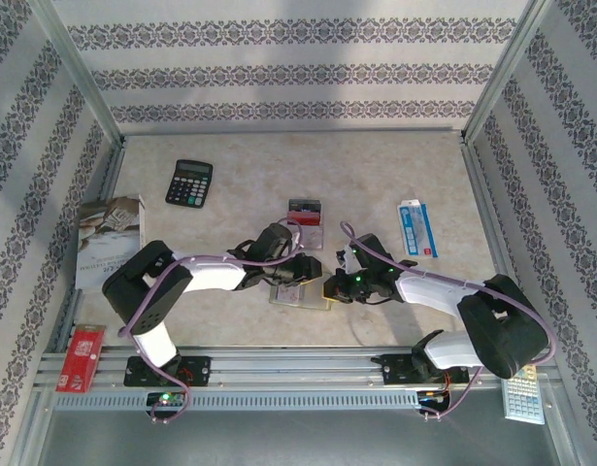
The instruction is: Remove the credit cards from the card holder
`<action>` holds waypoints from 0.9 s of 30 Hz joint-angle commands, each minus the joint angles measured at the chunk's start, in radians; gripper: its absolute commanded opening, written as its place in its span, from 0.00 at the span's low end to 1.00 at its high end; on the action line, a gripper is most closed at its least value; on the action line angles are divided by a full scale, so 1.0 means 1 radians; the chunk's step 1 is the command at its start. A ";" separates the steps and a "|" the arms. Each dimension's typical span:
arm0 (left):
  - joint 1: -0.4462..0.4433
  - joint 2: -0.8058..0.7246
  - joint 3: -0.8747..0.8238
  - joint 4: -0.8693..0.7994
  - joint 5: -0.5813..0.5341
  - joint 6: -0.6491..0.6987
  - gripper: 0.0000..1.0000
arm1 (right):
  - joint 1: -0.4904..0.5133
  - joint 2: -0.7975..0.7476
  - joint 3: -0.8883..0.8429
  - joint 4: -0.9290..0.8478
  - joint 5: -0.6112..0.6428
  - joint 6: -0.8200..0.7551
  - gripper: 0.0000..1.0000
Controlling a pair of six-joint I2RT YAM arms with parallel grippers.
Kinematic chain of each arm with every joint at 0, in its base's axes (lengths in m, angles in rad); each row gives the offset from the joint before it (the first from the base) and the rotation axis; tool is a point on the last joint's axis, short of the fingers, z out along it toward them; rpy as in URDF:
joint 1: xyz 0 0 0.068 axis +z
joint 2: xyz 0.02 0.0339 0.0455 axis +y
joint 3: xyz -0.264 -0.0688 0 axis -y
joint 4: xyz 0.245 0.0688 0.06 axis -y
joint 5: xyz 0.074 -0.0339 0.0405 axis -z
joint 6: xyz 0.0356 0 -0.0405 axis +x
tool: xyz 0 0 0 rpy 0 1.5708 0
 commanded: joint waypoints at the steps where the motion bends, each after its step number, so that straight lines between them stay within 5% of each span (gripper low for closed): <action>1: 0.010 -0.101 0.004 -0.083 -0.034 0.045 0.35 | 0.006 0.029 0.020 -0.015 0.036 -0.023 0.00; 10: 0.119 -0.364 -0.087 -0.371 -0.146 0.139 0.61 | 0.007 0.061 0.042 -0.030 0.053 -0.040 0.00; 17: 0.187 -0.421 -0.201 -0.399 -0.136 0.152 0.78 | 0.007 0.076 0.046 -0.032 0.051 -0.048 0.00; 27: 0.200 -0.277 -0.232 -0.217 -0.024 0.136 0.78 | 0.007 0.088 0.049 -0.035 0.049 -0.057 0.00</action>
